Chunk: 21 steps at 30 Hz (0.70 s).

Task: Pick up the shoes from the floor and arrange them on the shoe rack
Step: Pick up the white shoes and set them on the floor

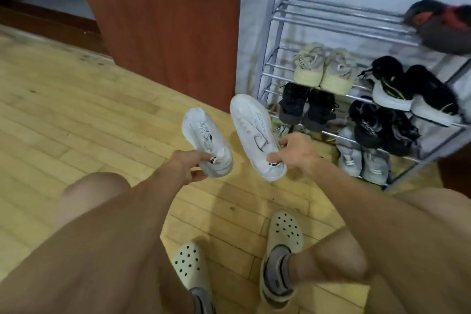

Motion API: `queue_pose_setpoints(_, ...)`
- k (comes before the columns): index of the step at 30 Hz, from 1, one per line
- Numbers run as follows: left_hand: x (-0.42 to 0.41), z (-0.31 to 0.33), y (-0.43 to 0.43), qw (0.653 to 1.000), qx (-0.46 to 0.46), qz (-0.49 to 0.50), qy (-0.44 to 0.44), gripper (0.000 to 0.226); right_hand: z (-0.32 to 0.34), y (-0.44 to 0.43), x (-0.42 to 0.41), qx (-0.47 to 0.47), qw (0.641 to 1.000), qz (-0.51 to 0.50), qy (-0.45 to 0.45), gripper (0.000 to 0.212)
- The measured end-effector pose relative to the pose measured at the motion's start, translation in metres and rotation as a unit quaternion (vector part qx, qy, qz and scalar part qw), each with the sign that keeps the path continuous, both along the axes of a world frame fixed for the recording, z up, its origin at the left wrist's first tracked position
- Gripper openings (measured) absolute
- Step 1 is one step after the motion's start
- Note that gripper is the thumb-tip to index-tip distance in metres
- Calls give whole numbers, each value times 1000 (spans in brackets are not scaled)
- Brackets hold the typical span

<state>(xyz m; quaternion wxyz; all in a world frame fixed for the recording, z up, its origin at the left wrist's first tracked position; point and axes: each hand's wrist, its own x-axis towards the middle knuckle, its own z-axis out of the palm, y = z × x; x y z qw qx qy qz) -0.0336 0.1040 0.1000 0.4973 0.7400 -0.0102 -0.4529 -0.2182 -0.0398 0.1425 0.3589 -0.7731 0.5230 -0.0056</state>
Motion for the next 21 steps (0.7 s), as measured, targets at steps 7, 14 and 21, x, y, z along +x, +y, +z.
queue_pose_setpoints(7, -20, 124, -37, 986, -138, 20, -89, 10, 100, -13, -27, -40, 982, -89, -162, 63)
queue_pose_setpoints(14, -33, 205, -108, 961, -242, -4, -130, 21, 178, -64, -54, 1, 912, -173, -372, 46)
queue_pose_setpoints(21, -46, 248, -213, 946, -276, -102, -137, 18, 203, -163, -67, 1, 884, -228, -408, 52)
